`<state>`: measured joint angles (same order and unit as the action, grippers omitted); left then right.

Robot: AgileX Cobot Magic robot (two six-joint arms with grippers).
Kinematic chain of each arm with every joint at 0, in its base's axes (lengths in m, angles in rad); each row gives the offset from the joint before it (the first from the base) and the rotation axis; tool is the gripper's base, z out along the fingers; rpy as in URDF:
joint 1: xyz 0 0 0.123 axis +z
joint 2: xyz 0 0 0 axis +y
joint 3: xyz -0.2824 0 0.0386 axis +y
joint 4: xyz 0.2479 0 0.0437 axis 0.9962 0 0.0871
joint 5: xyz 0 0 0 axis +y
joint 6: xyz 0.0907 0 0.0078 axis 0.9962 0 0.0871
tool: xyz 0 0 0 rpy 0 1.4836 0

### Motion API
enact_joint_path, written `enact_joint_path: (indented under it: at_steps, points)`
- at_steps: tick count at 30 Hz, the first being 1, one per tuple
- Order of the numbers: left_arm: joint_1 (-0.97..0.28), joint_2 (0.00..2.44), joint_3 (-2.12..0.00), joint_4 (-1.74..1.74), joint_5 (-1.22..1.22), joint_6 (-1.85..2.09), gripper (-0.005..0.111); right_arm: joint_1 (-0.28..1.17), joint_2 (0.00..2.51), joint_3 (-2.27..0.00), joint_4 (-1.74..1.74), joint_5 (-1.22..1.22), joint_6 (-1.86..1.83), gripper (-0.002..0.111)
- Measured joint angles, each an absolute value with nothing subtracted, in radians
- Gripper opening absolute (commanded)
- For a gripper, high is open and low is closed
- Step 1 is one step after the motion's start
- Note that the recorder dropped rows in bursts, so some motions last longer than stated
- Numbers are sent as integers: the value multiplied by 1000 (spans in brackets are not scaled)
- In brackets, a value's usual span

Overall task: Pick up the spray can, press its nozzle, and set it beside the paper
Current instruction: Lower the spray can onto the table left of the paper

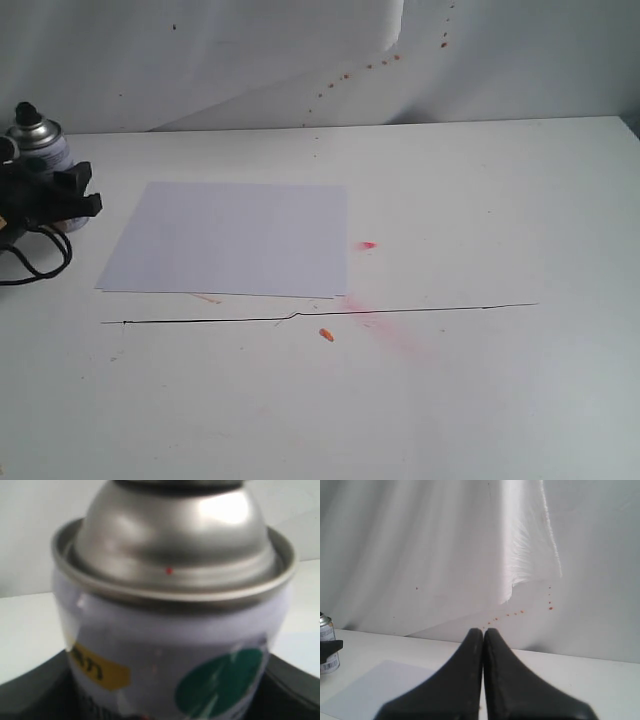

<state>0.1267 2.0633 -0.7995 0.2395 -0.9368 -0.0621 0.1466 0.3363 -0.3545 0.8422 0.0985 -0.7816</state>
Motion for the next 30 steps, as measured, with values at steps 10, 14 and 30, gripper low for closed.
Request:
enact_joint_path:
  at_steps: [10,14,30]
  points:
    - [136,2154,-813,242,-1027,-30,0,147,336,-354,842,99,-782,0]
    - [170,2194,-854,258,-1037,-66,0,147,336,-354,842,99,-782,0]
    - [221,2214,-903,368,-1063,-176,0,147,336,-354,842,99,-782,0]
